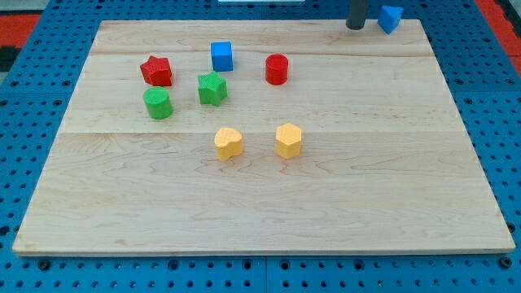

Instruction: Move your arm towards the red circle

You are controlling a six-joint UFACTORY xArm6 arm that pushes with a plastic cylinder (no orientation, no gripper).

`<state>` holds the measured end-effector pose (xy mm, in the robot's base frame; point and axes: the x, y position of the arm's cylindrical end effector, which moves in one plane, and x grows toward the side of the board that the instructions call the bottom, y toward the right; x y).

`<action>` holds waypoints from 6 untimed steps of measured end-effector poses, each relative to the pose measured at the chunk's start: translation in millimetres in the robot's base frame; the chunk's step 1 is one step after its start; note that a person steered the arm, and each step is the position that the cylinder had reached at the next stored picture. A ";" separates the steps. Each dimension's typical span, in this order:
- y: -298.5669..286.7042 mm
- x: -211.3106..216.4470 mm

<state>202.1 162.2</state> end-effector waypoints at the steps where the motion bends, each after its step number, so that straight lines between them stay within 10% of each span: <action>1: -2.8 3.1; 6: -143.3 92.7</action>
